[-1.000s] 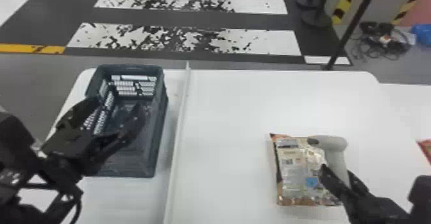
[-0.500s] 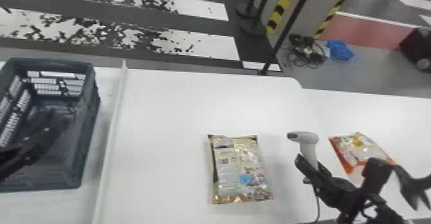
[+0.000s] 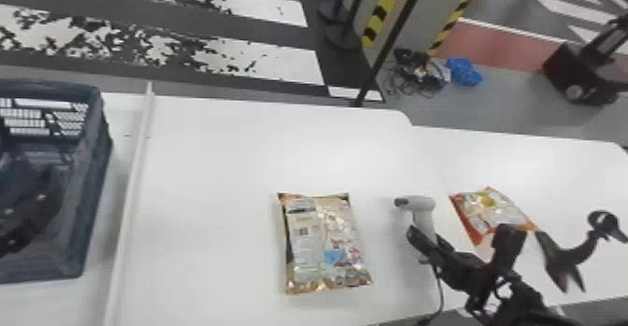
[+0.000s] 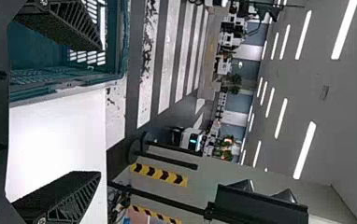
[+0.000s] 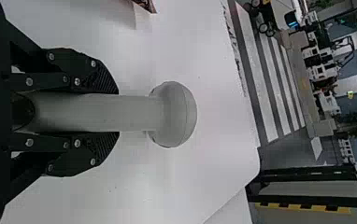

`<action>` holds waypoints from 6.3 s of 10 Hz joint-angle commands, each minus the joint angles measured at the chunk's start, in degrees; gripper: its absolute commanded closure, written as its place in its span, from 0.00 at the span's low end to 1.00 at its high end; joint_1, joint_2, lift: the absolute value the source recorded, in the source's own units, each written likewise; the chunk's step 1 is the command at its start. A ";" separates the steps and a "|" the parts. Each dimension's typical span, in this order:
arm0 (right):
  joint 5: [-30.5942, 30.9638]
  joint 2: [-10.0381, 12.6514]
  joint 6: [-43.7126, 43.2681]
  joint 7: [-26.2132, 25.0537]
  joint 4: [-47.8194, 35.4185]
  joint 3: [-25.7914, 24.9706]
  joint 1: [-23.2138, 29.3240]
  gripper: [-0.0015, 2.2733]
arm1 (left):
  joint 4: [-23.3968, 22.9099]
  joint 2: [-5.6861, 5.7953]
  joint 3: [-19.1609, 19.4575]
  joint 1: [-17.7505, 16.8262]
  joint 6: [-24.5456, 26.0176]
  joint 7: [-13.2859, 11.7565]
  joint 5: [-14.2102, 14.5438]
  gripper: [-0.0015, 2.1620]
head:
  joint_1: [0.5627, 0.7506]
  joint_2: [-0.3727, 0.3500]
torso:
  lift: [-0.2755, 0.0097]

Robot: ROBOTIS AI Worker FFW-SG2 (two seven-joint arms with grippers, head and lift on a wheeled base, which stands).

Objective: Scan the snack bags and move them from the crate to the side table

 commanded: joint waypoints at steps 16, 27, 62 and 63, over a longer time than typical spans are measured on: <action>2.66 -9.84 42.32 23.16 -6.43 13.93 -10.83 0.06 | 0.93 -0.28 -3.02 -1.49 4.22 1.63 -4.43 0.02 | 0.70 0.17 | 0.66; -4.02 -9.05 36.52 22.10 -10.74 7.95 -7.40 0.98 | 2.24 -0.81 -3.28 -1.06 2.64 1.72 -4.51 0.02 | 0.70 0.21 | 0.66; 4.95 7.57 1.54 -32.83 -45.19 22.01 11.76 0.03 | -2.85 -1.42 -3.90 3.95 4.04 3.13 -5.39 0.02 | 0.70 0.28 | 0.66; 5.12 7.48 -0.39 -33.00 -46.68 22.63 15.19 0.03 | -3.38 -1.42 -3.99 5.54 4.04 3.21 -5.39 0.02 | 0.70 0.34 | 0.66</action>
